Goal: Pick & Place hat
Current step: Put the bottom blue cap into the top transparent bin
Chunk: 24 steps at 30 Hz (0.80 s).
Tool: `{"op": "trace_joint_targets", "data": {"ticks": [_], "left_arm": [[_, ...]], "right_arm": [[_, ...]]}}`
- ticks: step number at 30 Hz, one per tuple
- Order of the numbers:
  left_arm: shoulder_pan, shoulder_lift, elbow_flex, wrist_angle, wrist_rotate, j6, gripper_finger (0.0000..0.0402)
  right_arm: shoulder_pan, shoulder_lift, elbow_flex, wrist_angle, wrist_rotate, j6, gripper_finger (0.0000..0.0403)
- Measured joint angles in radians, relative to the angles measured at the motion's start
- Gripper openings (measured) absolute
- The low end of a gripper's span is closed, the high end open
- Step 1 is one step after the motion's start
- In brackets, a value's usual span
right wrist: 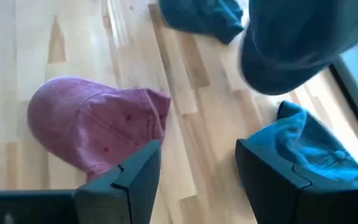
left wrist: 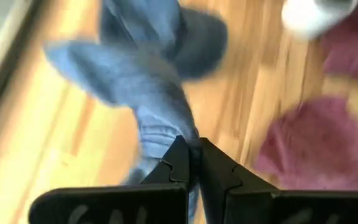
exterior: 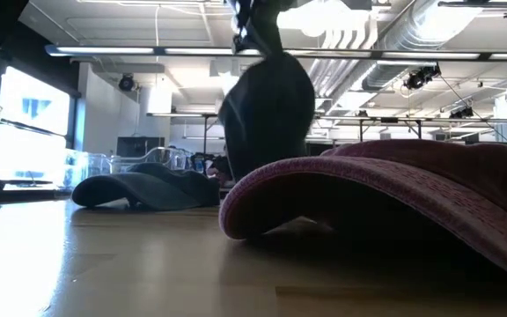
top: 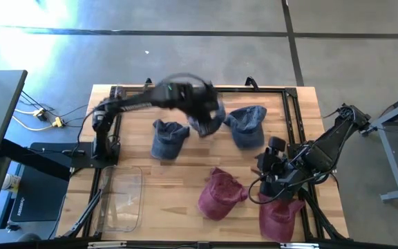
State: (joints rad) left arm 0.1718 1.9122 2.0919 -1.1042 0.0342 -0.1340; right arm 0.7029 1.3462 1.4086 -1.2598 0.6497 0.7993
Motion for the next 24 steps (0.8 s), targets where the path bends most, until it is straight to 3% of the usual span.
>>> {"op": "trace_joint_targets", "data": {"ticks": [8, 12, 17, 24], "left_arm": [[0.126, -0.044, 0.260, -0.270, 0.070, -0.090, 0.0003], [0.181, -0.136, 0.229, -0.351, 0.069, -0.161, 0.0003], [0.243, -0.228, 0.228, -0.450, -0.078, -0.210, 0.0003], [0.384, -0.321, 0.228, -0.469, -0.151, -0.193, 0.0003]], "right_arm": [[0.000, 0.000, 0.000, 0.000, 0.084, -0.058, 0.0204], [0.000, 0.000, 0.000, 0.000, 0.117, -0.067, 0.0204], [0.000, 0.000, 0.000, 0.000, 0.155, -0.069, 0.0204], [-0.003, 0.000, 0.000, 0.000, 0.179, -0.108, 0.0204]]}}
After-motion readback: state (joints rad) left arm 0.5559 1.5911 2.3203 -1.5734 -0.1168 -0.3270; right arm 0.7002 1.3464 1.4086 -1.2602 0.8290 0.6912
